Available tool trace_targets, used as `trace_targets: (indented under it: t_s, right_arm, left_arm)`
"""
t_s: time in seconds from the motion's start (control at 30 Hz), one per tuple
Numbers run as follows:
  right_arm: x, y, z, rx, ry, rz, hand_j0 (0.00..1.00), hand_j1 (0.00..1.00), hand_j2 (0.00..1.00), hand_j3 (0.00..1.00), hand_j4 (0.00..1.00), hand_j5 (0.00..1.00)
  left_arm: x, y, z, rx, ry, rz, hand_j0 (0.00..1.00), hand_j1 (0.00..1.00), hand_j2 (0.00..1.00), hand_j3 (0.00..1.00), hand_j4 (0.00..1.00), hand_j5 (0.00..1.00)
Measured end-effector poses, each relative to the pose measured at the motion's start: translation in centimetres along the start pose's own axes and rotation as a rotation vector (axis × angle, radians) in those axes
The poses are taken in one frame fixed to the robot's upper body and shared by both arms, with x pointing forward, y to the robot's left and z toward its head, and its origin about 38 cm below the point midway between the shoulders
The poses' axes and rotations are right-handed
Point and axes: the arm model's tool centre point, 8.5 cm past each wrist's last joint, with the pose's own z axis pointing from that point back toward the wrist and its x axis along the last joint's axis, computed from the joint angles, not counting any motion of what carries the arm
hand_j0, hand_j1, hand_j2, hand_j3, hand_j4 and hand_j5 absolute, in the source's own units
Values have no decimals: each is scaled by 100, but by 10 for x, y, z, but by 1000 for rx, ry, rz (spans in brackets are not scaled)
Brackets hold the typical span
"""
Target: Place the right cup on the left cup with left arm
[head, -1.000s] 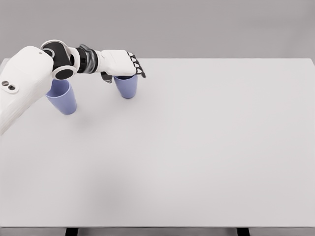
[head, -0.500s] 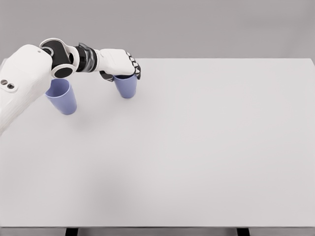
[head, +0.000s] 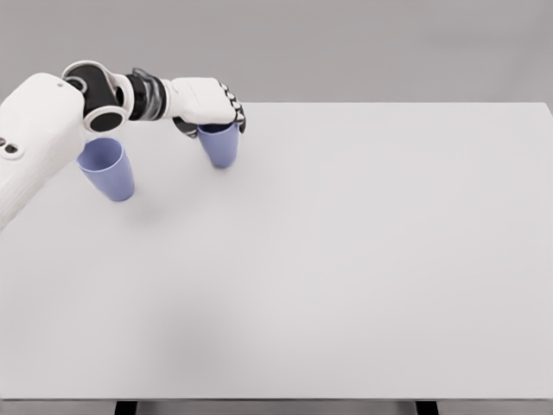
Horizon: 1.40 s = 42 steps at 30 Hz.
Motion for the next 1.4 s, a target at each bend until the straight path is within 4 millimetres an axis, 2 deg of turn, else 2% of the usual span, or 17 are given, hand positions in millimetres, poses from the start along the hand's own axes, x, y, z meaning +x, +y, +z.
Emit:
trace_targets:
  t_s: [0.9, 1.4]
  right_arm:
    - [0, 0, 0, 0, 0, 0, 100, 100, 100, 100, 100, 100]
    - [0, 0, 0, 0, 0, 0, 100, 100, 100, 100, 100, 100]
  left_arm:
    - [-26, 1, 40, 61, 63, 28, 72, 72, 72, 72, 72, 72]
    - [-53, -7, 81, 89, 137, 72, 72, 72, 72, 72, 72, 72]
